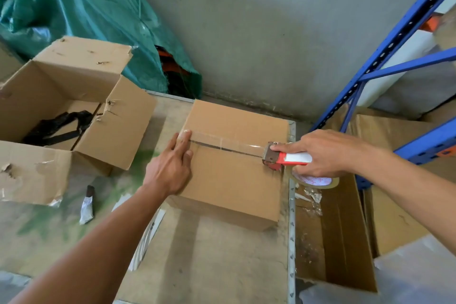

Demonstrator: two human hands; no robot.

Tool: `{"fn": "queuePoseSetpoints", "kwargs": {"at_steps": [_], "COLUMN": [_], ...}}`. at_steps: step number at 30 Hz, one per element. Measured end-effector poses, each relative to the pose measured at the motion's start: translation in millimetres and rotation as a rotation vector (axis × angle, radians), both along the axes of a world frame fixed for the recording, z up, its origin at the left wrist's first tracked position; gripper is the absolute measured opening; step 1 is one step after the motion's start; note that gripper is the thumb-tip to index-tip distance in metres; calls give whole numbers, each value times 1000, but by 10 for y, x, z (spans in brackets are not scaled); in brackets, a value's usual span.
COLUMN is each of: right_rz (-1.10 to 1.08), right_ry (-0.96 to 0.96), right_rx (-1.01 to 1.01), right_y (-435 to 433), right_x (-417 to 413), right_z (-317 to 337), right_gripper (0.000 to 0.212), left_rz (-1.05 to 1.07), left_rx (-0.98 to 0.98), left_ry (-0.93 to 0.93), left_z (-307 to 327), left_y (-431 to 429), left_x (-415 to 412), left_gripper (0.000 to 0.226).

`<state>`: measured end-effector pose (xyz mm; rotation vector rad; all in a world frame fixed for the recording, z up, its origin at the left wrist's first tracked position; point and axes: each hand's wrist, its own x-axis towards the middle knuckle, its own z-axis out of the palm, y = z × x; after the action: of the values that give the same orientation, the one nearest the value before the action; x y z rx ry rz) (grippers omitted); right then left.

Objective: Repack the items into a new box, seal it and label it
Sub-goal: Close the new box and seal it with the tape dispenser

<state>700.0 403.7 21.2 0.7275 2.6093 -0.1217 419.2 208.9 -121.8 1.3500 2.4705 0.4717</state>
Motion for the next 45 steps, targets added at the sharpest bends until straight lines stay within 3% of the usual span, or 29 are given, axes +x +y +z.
{"fn": "queuePoseSetpoints", "kwargs": {"at_steps": [6, 11, 15, 23, 26, 35, 40, 45], "right_rz": [43, 78, 69, 64, 65, 85, 78, 84], "right_ry": [41, 52, 29, 63, 62, 45, 31, 40], "right_rx": [54, 100, 97, 76, 76, 70, 69, 74], "right_y": [2, 59, 67, 76, 115, 139, 161, 188], "right_x": [75, 45, 116, 261, 266, 244, 236, 255], "right_z": [-84, -34, -56, -121, -174, -245, -253, -279], "right_gripper": [71, 69, 68, 69, 69, 69, 70, 70], "left_rz": [-25, -159, -324, -388, -367, -147, -71, 111], "left_rx": [-33, -44, 97, -46, -35, 75, 12, 165], "left_ry": [51, 354, 236, 304, 325, 98, 154, 116], "left_z": [49, 136, 186, 91, 194, 90, 86, 213], "left_y": [-21, 103, 309, 383, 426, 305, 324, 401], "left_x": [66, 201, 700, 853, 941, 801, 783, 567], "left_gripper": [58, 55, 56, 63, 58, 58, 65, 47]}}
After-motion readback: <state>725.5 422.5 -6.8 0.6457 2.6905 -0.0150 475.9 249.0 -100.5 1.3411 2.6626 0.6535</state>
